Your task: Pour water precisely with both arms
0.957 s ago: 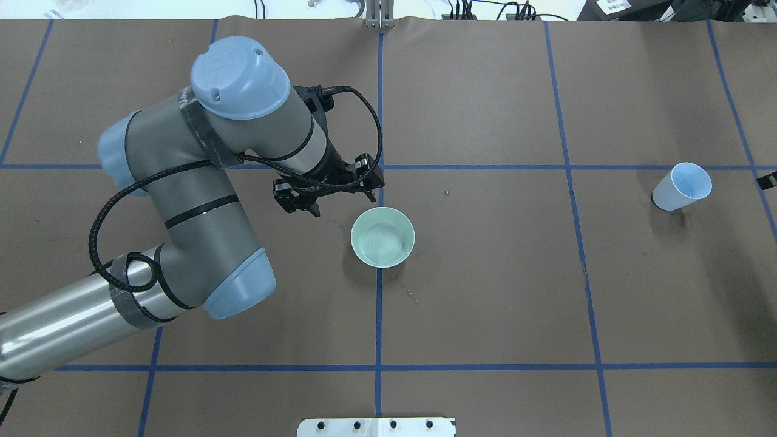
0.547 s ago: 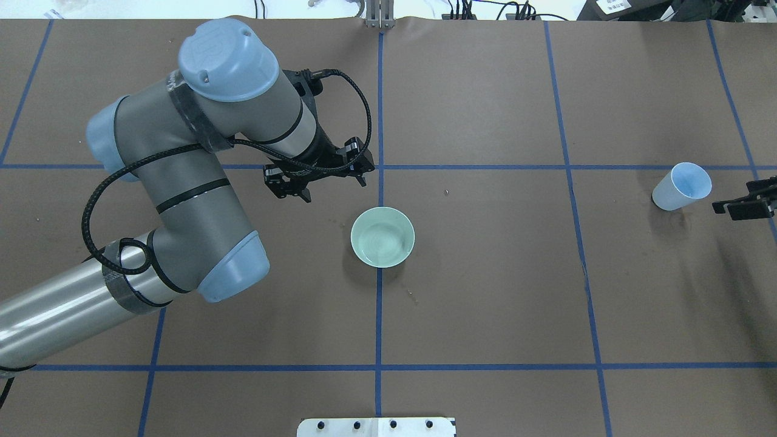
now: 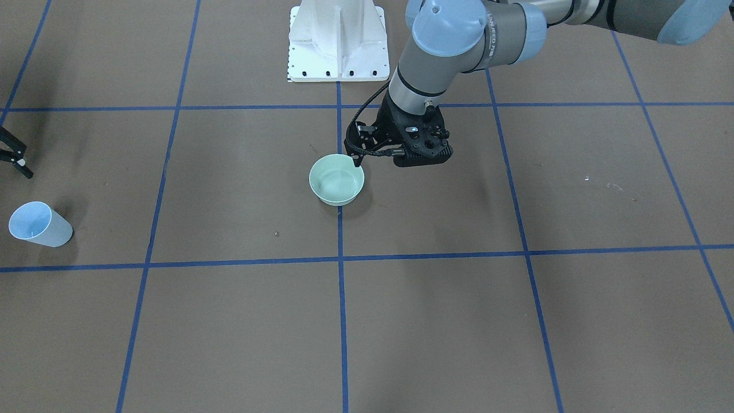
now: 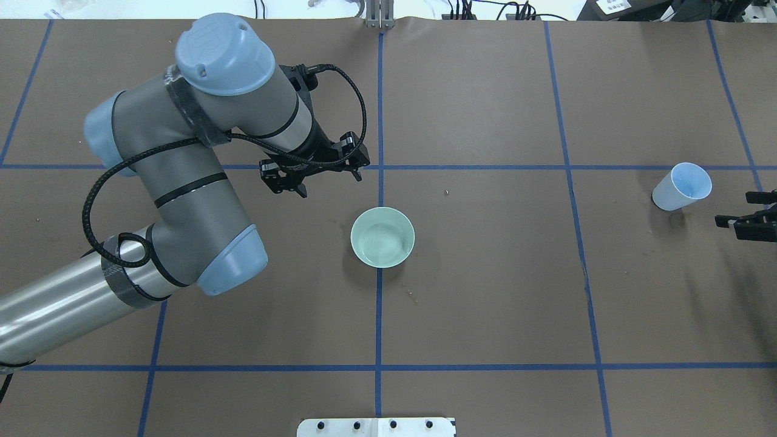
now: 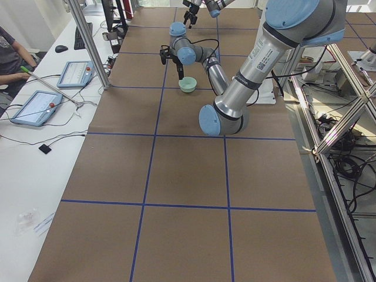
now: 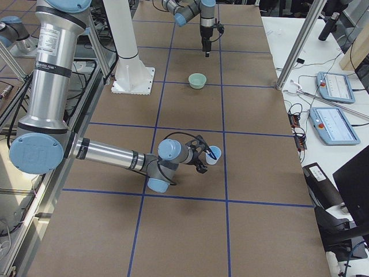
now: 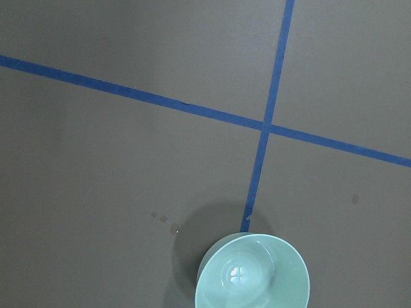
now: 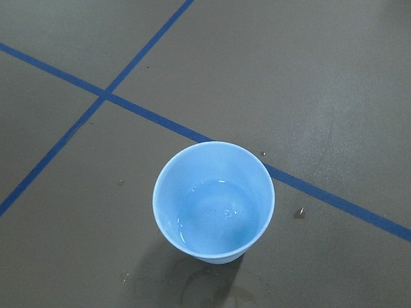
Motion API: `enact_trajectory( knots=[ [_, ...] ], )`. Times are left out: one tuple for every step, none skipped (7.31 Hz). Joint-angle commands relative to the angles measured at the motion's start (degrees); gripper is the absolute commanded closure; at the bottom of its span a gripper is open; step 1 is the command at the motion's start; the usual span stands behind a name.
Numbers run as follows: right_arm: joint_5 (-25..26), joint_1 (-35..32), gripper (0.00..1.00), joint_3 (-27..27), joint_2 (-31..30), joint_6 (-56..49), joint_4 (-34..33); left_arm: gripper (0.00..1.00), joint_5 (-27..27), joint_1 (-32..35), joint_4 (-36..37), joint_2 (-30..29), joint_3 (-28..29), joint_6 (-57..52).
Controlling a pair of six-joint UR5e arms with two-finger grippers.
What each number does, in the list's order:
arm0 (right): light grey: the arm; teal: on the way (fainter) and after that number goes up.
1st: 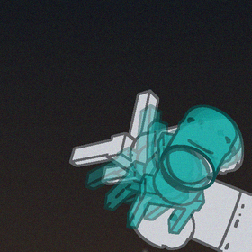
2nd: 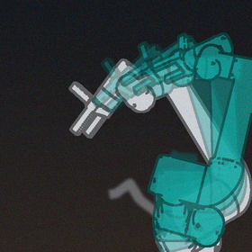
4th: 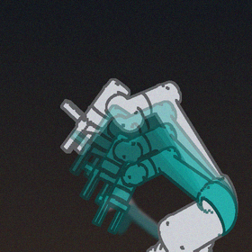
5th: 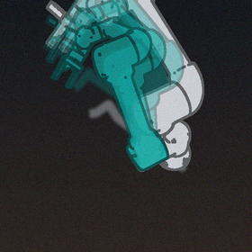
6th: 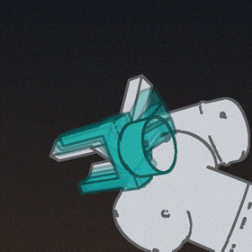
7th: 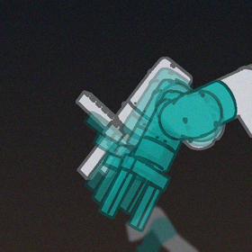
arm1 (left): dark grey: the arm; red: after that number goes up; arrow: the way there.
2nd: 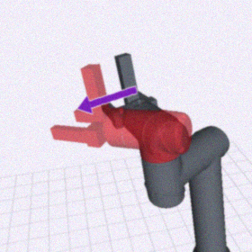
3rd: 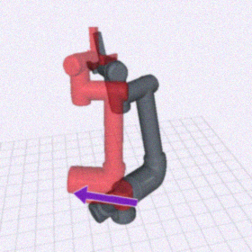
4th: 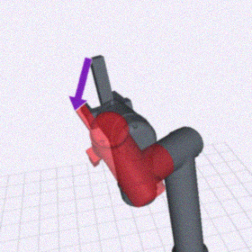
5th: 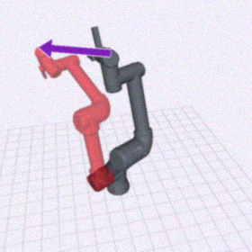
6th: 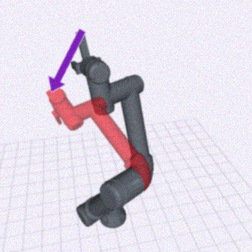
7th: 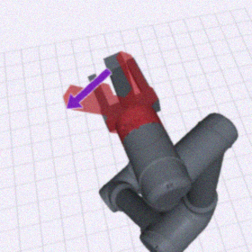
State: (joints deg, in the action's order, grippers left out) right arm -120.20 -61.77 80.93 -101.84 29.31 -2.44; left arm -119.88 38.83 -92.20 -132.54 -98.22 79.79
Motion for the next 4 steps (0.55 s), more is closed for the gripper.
enact_trajectory(
  knots=[
    [6.4, 3.5, 0.02, -3.6, 0.1, 0.0, 8.7, 0.01, 0.0, -0.1, 0.0, 0.0, 0.1, 0.1],
    [9.9, 6.5, 0.02, -3.8, 0.4, -0.1, 10.3, 0.01, 0.0, -0.1, 0.0, 0.0, 0.1, 0.2],
    [12.7, 8.7, 0.04, -5.4, 0.4, -0.3, 14.4, 0.01, 0.0, -0.1, 0.0, 0.0, 0.1, 0.2],
    [13.4, 9.6, 0.04, -7.5, 0.9, 0.0, 17.2, 0.01, 0.0, 0.0, 0.0, 0.0, 0.1, 0.2]
  ],
)
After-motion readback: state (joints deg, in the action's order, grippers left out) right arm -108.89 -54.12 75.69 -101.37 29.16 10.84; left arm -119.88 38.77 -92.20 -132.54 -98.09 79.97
